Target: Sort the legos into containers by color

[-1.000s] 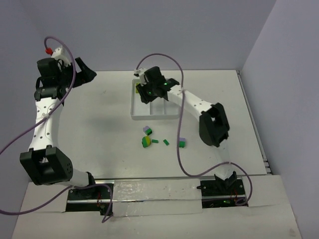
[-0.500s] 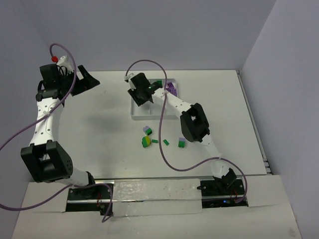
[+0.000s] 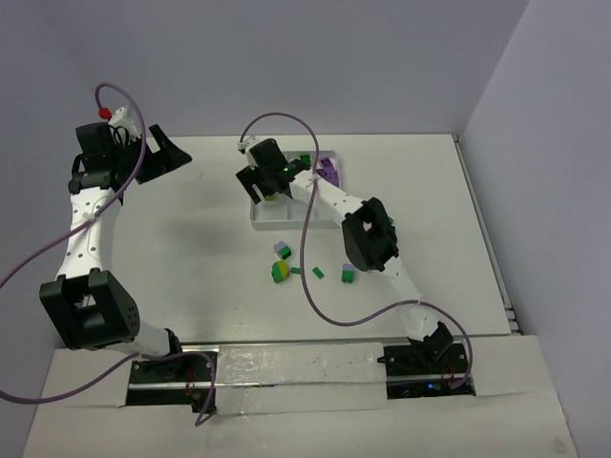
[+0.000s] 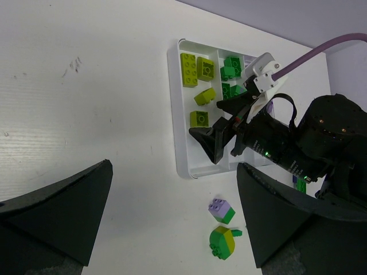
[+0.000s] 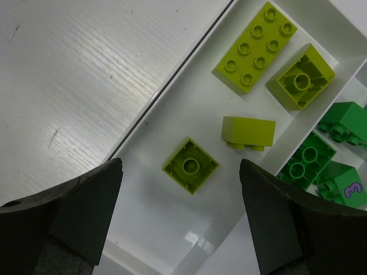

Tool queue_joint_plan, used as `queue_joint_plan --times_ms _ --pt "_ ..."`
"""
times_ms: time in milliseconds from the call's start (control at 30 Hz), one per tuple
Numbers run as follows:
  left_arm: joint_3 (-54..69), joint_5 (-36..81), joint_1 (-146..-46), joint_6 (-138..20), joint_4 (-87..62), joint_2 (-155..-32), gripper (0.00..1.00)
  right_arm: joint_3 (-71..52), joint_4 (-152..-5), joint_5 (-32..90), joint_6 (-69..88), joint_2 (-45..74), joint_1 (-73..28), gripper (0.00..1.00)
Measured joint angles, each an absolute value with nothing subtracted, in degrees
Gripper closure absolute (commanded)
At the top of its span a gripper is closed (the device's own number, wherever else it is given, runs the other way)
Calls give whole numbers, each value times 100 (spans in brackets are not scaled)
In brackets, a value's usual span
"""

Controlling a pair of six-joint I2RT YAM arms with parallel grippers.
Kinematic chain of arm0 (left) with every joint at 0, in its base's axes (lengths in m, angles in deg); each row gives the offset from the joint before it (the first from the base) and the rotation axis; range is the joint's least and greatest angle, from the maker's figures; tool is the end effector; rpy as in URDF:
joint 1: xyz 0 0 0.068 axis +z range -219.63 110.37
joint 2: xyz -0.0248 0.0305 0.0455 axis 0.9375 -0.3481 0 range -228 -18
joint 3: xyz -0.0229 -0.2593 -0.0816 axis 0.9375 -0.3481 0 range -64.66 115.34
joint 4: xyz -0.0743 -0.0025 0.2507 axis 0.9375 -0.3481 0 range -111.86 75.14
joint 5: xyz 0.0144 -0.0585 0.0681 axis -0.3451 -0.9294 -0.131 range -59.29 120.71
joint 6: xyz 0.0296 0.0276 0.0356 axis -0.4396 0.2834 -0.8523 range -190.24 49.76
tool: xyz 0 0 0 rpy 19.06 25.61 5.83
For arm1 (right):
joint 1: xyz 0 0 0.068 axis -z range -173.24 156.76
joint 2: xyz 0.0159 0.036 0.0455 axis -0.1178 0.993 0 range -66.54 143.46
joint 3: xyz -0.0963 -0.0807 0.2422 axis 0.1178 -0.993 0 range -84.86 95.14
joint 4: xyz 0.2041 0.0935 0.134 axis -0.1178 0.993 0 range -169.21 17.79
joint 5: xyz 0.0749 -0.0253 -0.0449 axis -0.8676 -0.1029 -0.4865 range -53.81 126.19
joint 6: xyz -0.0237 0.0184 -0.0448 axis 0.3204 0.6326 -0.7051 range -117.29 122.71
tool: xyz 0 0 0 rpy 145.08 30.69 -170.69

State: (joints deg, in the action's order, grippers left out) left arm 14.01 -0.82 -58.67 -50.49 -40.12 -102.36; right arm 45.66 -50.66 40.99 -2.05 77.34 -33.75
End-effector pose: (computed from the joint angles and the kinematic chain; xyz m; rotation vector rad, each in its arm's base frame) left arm 0.3307 0.0451 0.3579 -0.2285 2.0797 -0.6713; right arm 0.4330 0.3661 0.1979 -0.8489 2.1478 0.2241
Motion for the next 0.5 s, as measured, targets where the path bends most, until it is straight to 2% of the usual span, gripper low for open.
queue_joint_plan --times_ms 133,200,333,500 --pt "1399 -82 -5867 -5049 -3997 -10234 1 4399 -5126 4031 -117 7613 -3341 11" --pt "1360 -79 -5867 -5053 -3944 -10220 1 3853 -5166 3918 -48 7222 -3271 15" --pt "1139 89 -5904 -5135 -3840 -10053 1 2282 -5119 3631 189 5795 -2866 19" --pt "920 594 -6214 -5319 -3733 -9795 1 512 -5063 3559 520 3610 -1626 20"
